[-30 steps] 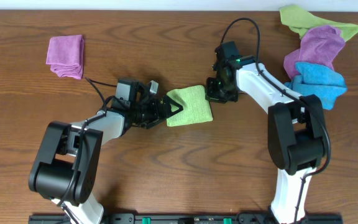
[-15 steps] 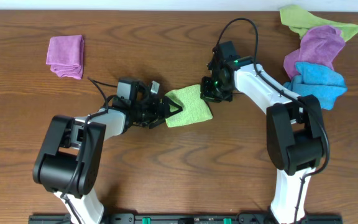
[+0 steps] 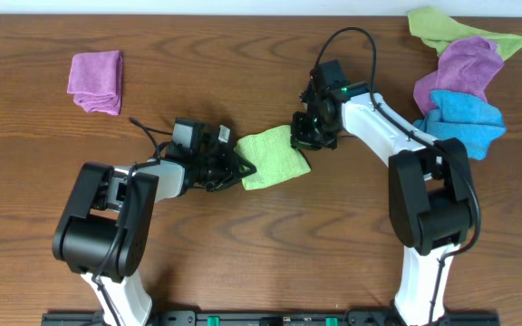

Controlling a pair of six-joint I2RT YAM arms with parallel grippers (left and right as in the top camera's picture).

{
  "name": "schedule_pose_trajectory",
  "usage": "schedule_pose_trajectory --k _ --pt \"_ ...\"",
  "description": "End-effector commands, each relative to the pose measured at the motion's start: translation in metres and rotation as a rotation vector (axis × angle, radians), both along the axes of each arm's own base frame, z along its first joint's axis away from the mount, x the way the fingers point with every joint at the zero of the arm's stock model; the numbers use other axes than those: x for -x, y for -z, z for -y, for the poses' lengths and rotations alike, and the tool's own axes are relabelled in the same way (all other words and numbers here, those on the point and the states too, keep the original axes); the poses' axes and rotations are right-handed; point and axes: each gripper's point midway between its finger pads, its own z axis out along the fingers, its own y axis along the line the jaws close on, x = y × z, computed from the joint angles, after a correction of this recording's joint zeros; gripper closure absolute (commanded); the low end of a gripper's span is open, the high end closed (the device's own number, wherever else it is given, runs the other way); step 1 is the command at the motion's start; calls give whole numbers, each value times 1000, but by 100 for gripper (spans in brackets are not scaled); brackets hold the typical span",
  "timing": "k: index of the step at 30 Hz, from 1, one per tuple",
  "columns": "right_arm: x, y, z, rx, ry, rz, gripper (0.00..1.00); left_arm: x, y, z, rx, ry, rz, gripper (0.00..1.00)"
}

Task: Fold the cloth
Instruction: 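Grasp the folded green bundle with the left gripper as the right releases, then carry the green bundle left and place it on the pink cloth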

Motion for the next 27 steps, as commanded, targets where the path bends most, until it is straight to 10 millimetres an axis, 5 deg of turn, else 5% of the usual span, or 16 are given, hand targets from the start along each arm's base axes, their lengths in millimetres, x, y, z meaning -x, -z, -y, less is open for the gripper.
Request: schedule_pose_trajectory --k 1,5,10,14,17,21,23,27 --pt "6 -3 -4 -21 -26 -19 99 -8 10 -5 -22 -25 -14 94" --pt "-2 -28 15 23 -23 16 99 -48 -34 1 84 -7 85 95" --pt "-13 -77 47 82 -18 96 99 -122 -132 -15 186 -66 294 94" --pt "-11 -109 65 111 -1 152 99 -173 -239 -64 198 -156 554 94" --pt "-8 -124 67 108 -10 184 98 -193 -294 -123 172 -278 667 94" --pt "-5 -132 67 106 -18 199 98 -205 -317 -219 124 -493 696 94" --pt "-4 -132 67 106 -19 195 99 -203 -310 -264 90 -582 671 94" --pt "-3 -131 67 107 -20 190 99 -192 -289 -324 -23 -647 675 94"
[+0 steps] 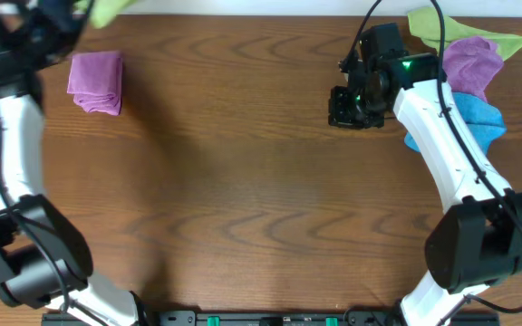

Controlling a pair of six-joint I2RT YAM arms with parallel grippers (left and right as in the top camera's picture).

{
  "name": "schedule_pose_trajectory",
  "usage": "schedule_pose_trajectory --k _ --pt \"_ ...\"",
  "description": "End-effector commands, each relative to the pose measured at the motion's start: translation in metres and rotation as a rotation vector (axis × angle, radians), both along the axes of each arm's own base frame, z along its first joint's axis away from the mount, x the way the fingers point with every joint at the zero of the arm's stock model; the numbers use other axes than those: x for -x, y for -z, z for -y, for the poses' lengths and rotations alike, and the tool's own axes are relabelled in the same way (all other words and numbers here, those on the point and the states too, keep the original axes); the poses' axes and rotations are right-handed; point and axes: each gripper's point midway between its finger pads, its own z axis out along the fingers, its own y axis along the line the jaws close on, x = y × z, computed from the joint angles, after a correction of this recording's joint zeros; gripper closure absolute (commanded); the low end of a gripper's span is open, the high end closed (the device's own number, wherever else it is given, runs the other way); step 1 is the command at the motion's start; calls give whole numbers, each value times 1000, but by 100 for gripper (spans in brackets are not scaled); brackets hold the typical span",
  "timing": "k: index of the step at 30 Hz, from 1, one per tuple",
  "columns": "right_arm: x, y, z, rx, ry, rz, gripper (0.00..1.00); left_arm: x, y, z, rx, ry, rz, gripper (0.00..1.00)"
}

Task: Fold the cloth
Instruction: 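Carry the green bundle left and place it on the pink cloth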

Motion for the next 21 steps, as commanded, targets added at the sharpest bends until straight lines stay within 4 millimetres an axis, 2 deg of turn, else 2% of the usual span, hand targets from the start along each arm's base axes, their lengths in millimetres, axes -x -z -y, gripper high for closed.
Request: schedule_pose_trajectory --k 1,3,4,7,14,17,21 --pt "-1 -6 0 10 -20 22 99 5 21 -32 -67 -57 -28 94" --pt "2 -5 0 10 -20 11 99 8 40 -51 -94 -122 -92 94" --pt "3 -5 -1 6 -22 5 99 7 46 -54 -109 -132 -104 94" --pt "7 -5 -4 0 -27 -11 98 3 62 -60 -121 -155 -135 94" --pt "20 -4 -24 3 -67 -37 98 -26 125 -62 -72 -188 -217 94" --pt "26 -3 -32 6 -88 -48 98 -34 140 -64 -74 -182 -205 94" --pt "30 -3 -41 5 -106 -50 98 -43 141 -66 -93 -171 -147 94"
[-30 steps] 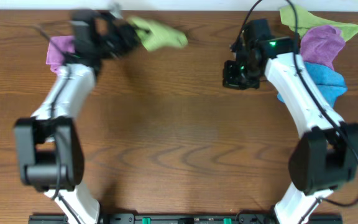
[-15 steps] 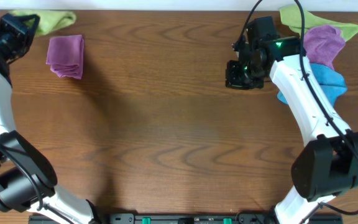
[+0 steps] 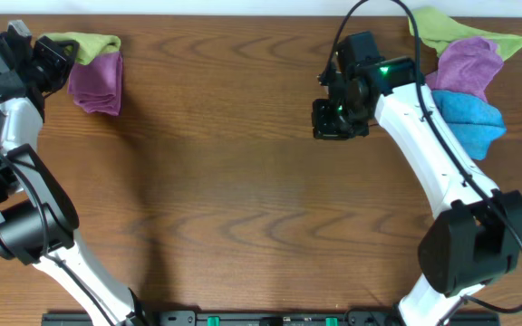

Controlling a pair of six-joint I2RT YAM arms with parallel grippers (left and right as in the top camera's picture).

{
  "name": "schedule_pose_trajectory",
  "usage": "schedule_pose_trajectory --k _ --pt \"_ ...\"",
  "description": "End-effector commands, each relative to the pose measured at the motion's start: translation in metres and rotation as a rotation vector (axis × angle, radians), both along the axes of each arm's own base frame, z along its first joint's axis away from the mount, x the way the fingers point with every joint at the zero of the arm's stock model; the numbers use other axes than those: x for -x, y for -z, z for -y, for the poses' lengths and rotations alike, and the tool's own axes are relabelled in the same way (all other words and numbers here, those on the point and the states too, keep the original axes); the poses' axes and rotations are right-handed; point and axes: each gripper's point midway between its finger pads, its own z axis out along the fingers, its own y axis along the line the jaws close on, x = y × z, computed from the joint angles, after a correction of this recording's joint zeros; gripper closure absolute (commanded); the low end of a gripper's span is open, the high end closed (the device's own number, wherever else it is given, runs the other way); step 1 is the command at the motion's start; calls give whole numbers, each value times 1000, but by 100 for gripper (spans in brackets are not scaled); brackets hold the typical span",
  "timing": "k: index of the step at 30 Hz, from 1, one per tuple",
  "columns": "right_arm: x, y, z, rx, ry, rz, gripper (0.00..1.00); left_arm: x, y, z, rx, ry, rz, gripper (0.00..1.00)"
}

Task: Fold the cloth
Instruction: 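Carry the green bundle left and place it on the pink cloth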

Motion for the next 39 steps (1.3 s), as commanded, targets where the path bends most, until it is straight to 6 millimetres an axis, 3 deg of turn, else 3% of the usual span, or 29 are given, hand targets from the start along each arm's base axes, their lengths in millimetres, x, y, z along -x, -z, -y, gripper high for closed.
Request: schedule_pose_trajectory --k 1,4,11,20,34,39 --pt "2 -7 -9 -11 -7 11 98 -6 -11 -3 -30 4 57 94" --pt "4 -7 -14 -12 -17 14 99 -8 -12 -5 -60 5 76 94" --pt "6 -7 -19 -10 -25 12 98 -12 7 -11 -67 -17 55 94" --pt "5 -7 -20 -12 -18 15 98 -14 26 1 -58 22 30 94" --pt "0 -9 -25 -25 -8 34 98 25 79 19 92 35 -267 94" --pt "1 -9 -29 -27 -18 39 98 39 91 12 117 4 -340 94"
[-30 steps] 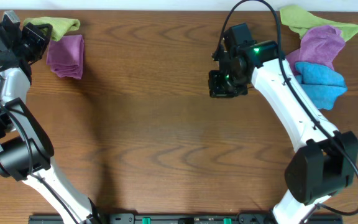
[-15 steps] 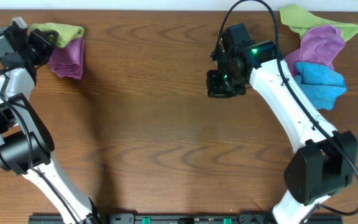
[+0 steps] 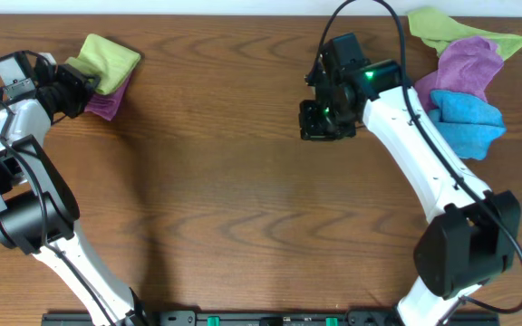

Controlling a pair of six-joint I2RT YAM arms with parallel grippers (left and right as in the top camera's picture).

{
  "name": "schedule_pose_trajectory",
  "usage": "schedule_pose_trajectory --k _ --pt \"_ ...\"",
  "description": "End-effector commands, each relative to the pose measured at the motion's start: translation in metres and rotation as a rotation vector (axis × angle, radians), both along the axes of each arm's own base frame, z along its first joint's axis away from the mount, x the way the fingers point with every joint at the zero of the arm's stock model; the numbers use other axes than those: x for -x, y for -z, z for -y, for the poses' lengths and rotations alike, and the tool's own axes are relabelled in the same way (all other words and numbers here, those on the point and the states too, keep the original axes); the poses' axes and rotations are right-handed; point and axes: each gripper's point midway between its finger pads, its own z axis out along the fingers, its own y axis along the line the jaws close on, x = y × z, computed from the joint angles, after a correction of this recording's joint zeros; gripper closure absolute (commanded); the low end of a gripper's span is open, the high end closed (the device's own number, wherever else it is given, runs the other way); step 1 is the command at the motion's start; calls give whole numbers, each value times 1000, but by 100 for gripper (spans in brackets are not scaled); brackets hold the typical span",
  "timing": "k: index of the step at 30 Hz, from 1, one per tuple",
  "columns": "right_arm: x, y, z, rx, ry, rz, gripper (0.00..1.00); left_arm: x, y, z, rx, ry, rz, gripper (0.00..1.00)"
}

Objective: Fold the cloth

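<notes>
A folded green cloth [image 3: 109, 60] lies on top of a folded purple cloth [image 3: 107, 103] at the far left of the table. My left gripper [image 3: 82, 89] sits just left of this stack, its fingers spread at the green cloth's edge and holding nothing. My right gripper [image 3: 323, 125] hangs over bare wood right of centre, open and empty, well apart from any cloth.
A loose pile of cloths fills the far right corner: green [image 3: 465, 29], purple [image 3: 469, 63] and blue [image 3: 468, 122]. The right arm's white links run close past this pile. The wooden table [image 3: 243, 208] spreads between the arms.
The green cloth, held up at the purple cloth's far left corner, now lies flat on the purple cloth. My left gripper has let go and sits lower left. My right gripper shifted slightly left.
First both grippers were at the folded green cloth in the middle of the table. Then the left arm had carried it to the far left corner while the right gripper stood empty near the pile. It reached the purple cloth and now rests on it.
</notes>
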Motion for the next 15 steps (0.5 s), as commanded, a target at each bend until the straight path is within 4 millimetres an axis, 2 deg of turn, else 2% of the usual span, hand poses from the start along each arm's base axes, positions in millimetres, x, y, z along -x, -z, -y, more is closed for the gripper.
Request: schedule_pose_trajectory --k 1,2,3,5,7,10,11,12,15 --pt "1 -7 -7 -10 -4 15 98 5 7 -11 -8 -16 -23 94" --pt "1 -7 -8 -10 -6 17 99 6 7 -14 -8 -21 -23 94" --pt "1 -7 -8 -11 -7 19 98 7 7 -17 -7 -27 -23 90" --pt "0 -7 -10 -13 -9 22 98 8 7 -21 -7 -35 -23 62" --pt "0 -7 -11 -14 -12 24 98 9 6 -24 -5 -38 -21 45" --pt "1 -7 -12 -14 -14 24 98 10 3 -21 17 -24 -10 10" --pt "1 -7 -12 -13 -14 24 98 10 3 -21 20 -22 -9 4" --pt "1 -7 -12 -13 -16 24 98 11 3 -21 23 -22 -17 2" --pt "2 -7 -12 -13 -16 22 98 14 -1 -20 -10 6 -4 5"
